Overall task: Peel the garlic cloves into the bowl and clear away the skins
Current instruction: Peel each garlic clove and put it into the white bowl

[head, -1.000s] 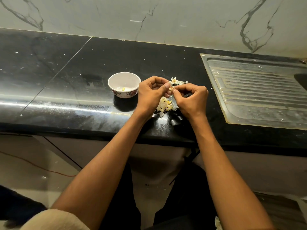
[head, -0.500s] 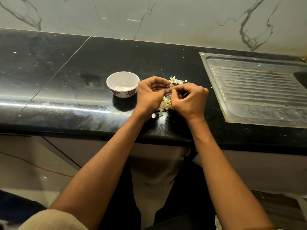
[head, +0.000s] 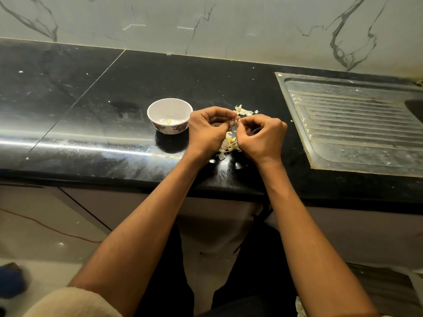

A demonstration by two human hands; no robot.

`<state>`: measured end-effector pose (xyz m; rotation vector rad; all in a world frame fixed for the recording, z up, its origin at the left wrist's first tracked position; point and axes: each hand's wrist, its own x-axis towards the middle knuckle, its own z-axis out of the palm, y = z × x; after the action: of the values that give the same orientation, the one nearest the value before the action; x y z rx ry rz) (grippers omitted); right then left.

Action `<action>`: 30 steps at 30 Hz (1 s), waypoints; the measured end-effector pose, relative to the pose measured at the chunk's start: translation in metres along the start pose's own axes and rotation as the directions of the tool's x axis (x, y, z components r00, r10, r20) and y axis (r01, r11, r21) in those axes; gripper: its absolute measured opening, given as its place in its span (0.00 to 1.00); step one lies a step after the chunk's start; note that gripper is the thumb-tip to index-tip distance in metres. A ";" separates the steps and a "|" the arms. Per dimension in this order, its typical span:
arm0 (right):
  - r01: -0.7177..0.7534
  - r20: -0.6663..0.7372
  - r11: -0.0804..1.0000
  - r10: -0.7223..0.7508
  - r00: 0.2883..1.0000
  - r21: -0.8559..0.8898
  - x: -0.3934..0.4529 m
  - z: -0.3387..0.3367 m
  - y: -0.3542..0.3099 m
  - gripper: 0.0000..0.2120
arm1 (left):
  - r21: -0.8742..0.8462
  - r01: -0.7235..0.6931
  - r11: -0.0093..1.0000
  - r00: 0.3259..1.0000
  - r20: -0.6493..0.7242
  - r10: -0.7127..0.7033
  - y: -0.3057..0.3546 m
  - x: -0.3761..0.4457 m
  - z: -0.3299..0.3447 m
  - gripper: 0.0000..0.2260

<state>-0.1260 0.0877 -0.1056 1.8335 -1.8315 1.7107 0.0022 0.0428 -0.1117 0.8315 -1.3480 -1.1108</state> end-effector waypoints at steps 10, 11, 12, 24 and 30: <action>-0.005 0.001 1.000 0.005 1.000 -0.020 0.001 0.000 0.000 0.03 | 0.049 -0.012 0.999 1.000 0.010 0.012 -0.001 0.000 0.000 0.10; 0.001 -0.002 1.000 -0.001 1.000 -0.024 0.001 0.000 0.000 0.04 | 0.051 -0.012 0.999 1.000 0.011 0.011 -0.001 0.000 0.000 0.10; 0.004 -0.002 1.000 -0.004 1.000 -0.024 0.002 0.000 0.001 0.04 | 0.053 -0.013 0.999 1.000 0.013 0.012 -0.001 0.000 0.001 0.10; -0.190 0.019 0.963 0.190 0.982 0.193 0.004 0.002 0.001 0.03 | 0.006 -0.033 0.999 0.997 0.076 0.033 0.002 -0.001 -0.001 0.10; -0.228 0.090 0.925 0.210 0.974 0.303 0.004 0.001 0.003 0.07 | -0.030 0.029 0.999 0.994 0.106 -0.026 -0.001 0.001 -0.002 0.05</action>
<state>-0.1288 0.0827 -0.1053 1.8545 -1.9470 2.1600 0.0041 0.0414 -0.1129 0.7792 -1.4062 -1.2095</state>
